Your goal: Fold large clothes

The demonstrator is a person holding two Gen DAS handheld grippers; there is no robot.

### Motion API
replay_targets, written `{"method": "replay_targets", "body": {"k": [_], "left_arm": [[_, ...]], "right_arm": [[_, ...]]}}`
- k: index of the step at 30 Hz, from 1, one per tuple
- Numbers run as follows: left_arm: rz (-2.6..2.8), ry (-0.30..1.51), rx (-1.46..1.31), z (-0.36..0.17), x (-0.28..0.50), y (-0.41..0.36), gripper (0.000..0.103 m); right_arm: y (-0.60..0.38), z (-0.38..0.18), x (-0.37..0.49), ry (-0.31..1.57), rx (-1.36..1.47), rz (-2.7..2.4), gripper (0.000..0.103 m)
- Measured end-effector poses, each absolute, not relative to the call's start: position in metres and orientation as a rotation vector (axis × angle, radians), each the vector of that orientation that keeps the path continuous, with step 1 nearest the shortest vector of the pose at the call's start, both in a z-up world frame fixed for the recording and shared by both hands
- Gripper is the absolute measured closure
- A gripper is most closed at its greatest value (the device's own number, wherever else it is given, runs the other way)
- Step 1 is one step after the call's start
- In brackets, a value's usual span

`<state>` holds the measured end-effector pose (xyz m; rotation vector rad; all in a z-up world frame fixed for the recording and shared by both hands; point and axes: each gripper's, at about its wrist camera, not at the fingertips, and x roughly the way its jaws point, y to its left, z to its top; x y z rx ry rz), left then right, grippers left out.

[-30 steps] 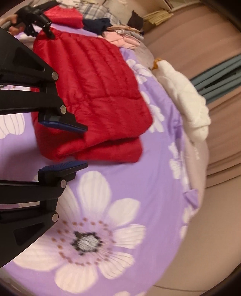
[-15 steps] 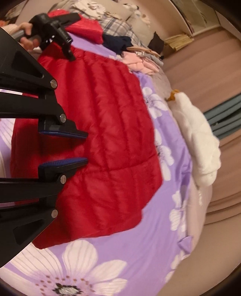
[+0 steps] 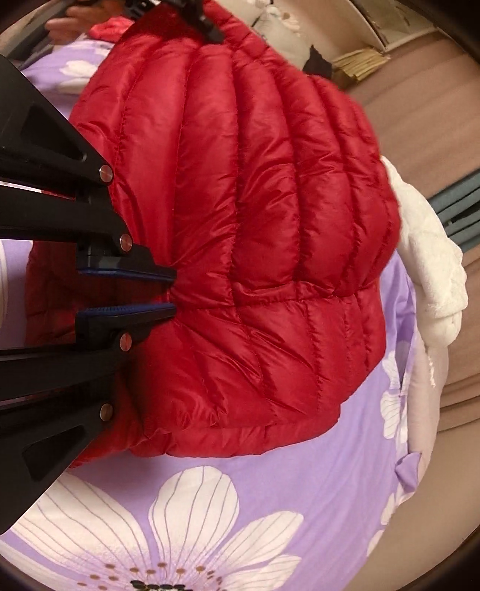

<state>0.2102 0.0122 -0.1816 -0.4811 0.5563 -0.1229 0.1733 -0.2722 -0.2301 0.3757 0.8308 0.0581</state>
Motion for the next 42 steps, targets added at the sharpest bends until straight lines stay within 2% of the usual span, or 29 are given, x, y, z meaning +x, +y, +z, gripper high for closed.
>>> {"method": "replay_targets", "body": {"k": [6, 10, 18, 26, 28, 29, 34, 42], "left_arm": [[-0.025, 0.670, -0.500, -0.223, 0.222, 0.032, 0.069], [-0.012, 0.708, -0.559, -0.249, 0.217, 0.045, 0.064], [-0.053, 0.709, -0.481, -0.247, 0.215, 0.046, 0.061], [-0.148, 0.751, -0.543, -0.255, 0.204, 0.067, 0.063], [-0.158, 0.749, -0.553, -0.256, 0.200, 0.069, 0.061], [-0.165, 0.751, -0.568, -0.258, 0.198, 0.070, 0.061], [-0.196, 0.757, -0.650, -0.264, 0.199, 0.079, 0.061], [-0.176, 0.780, -0.714, -0.264, 0.204, 0.082, 0.059]], "right_arm": [[-0.278, -0.221, 0.157, 0.805, 0.471, 0.093, 0.093], [-0.255, -0.204, 0.160, 0.779, 0.432, 0.130, 0.093], [-0.214, -0.186, 0.199, 0.750, 0.368, 0.176, 0.093], [-0.212, -0.201, 0.233, 0.805, 0.333, 0.179, 0.093], [-0.209, -0.216, 0.239, 0.832, 0.313, 0.178, 0.098], [-0.207, -0.222, 0.239, 0.832, 0.286, 0.170, 0.103], [-0.202, -0.235, 0.234, 0.795, 0.225, 0.139, 0.103], [-0.210, -0.234, 0.224, 0.774, 0.278, 0.165, 0.103]]}}
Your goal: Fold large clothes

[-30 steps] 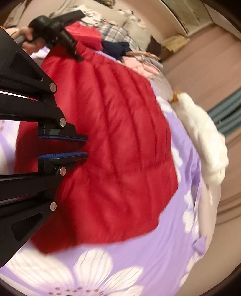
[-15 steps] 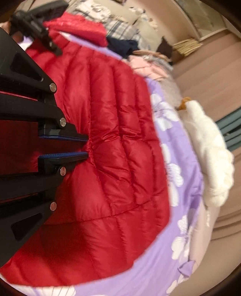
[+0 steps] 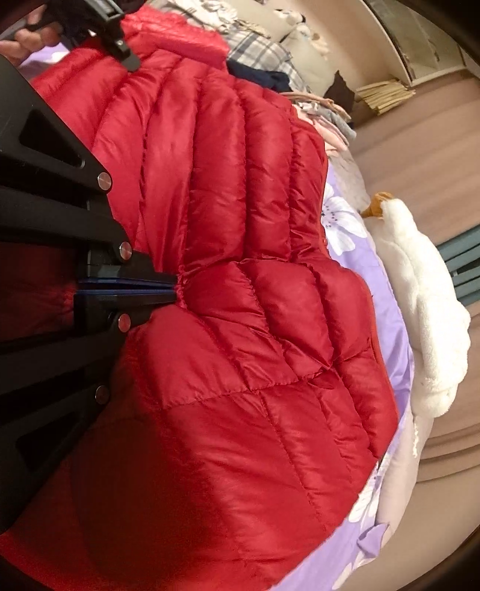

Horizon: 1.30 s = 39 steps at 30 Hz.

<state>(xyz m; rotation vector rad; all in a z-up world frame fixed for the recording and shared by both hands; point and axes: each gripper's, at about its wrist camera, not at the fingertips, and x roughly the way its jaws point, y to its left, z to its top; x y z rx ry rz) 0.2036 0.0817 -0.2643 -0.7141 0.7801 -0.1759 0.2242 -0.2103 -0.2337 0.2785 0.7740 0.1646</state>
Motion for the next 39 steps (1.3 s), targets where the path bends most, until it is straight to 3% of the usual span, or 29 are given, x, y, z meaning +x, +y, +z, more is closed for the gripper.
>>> {"method": "replay_targets", "body": {"k": [7, 15, 26, 35, 39], "left_arm": [[-0.116, 0.847, -0.908, -0.272, 0.215, 0.093, 0.057], [-0.064, 0.840, -0.939, -0.270, 0.213, 0.087, 0.057], [0.012, 0.838, -0.917, -0.269, 0.214, 0.078, 0.054], [0.084, 0.836, -0.916, -0.266, 0.219, 0.074, 0.054], [0.119, 0.824, -0.892, -0.265, 0.221, 0.068, 0.053]], "right_arm": [[-0.221, -0.217, 0.185, 0.733, 0.349, 0.187, 0.103], [-0.188, -0.223, 0.173, 0.740, 0.057, 0.149, 0.103], [-0.191, -0.239, 0.176, 0.764, 0.080, 0.151, 0.103], [-0.203, -0.177, 0.184, 0.651, 0.189, 0.156, 0.103], [-0.197, -0.178, 0.233, 0.710, 0.189, 0.107, 0.103]]}}
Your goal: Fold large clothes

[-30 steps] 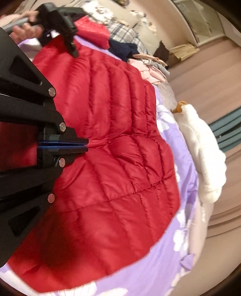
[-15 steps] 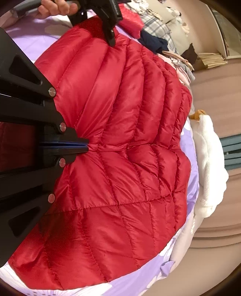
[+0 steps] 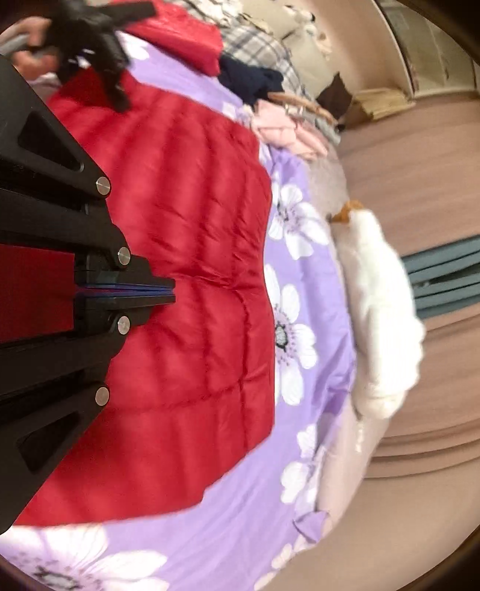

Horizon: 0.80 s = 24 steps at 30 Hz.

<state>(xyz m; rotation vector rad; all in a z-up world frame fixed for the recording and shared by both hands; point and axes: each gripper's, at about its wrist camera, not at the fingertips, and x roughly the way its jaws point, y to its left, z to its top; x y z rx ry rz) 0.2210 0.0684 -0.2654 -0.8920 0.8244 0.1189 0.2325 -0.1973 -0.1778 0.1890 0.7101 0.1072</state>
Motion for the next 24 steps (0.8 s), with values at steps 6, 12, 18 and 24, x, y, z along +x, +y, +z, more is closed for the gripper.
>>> {"method": "replay_targets", "body": {"k": [6, 12, 18, 24], "left_arm": [[0.091, 0.836, -0.900, -0.268, 0.225, 0.067, 0.048], [0.095, 0.825, -0.898, -0.269, 0.225, 0.067, 0.048], [0.096, 0.825, -0.909, -0.272, 0.228, 0.066, 0.047], [0.102, 0.820, -0.889, -0.271, 0.231, 0.064, 0.045]], "right_arm": [[-0.174, -0.231, 0.268, 0.736, 0.058, 0.042, 0.103], [-0.189, -0.238, 0.272, 0.755, 0.144, 0.097, 0.103], [-0.189, -0.239, 0.272, 0.752, 0.154, 0.103, 0.103], [-0.190, -0.239, 0.272, 0.747, 0.167, 0.111, 0.103]]}}
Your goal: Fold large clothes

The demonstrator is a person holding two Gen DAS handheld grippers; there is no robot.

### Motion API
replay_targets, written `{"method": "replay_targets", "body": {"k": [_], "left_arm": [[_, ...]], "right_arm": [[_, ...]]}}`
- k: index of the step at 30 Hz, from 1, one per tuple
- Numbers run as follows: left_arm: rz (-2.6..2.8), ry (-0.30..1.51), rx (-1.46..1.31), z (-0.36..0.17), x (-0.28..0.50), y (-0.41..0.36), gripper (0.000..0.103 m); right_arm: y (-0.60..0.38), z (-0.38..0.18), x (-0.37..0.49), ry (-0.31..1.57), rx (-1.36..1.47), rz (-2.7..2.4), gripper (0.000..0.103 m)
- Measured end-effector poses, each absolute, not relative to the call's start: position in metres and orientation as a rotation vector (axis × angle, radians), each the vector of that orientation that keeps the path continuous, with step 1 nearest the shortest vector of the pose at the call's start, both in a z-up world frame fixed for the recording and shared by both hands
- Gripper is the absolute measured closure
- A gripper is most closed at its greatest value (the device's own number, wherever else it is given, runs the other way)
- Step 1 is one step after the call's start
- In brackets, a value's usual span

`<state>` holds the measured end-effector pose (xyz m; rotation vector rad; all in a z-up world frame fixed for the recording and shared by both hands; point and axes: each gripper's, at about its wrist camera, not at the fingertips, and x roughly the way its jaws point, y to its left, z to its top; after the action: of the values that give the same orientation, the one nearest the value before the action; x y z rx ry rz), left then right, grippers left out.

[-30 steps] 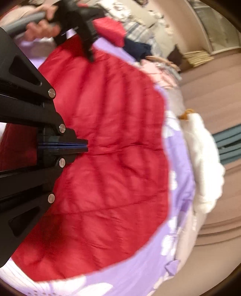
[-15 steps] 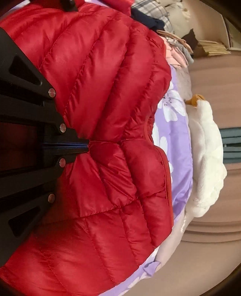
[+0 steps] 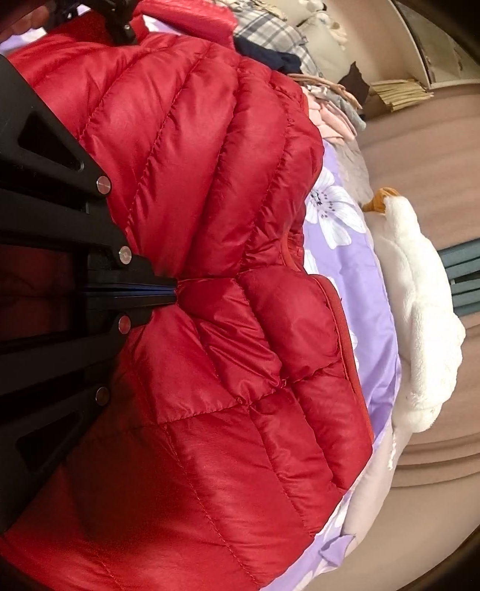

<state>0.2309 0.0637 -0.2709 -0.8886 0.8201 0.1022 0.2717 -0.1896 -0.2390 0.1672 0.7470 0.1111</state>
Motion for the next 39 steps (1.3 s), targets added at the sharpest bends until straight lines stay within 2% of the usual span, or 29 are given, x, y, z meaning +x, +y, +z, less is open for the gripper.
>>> {"method": "replay_targets", "body": {"k": [24, 32, 39], "left_arm": [[0.070, 0.815, -0.868, -0.278, 0.240, 0.068, 0.042], [0.053, 0.821, -0.872, -0.278, 0.238, 0.072, 0.041], [0.056, 0.812, -0.860, -0.279, 0.235, 0.069, 0.042]], "right_arm": [[-0.178, -0.230, 0.254, 0.705, 0.080, 0.022, 0.103], [-0.220, -0.223, 0.198, 0.706, 0.419, 0.226, 0.103], [-0.190, -0.196, 0.186, 0.643, 0.346, 0.324, 0.103]]}}
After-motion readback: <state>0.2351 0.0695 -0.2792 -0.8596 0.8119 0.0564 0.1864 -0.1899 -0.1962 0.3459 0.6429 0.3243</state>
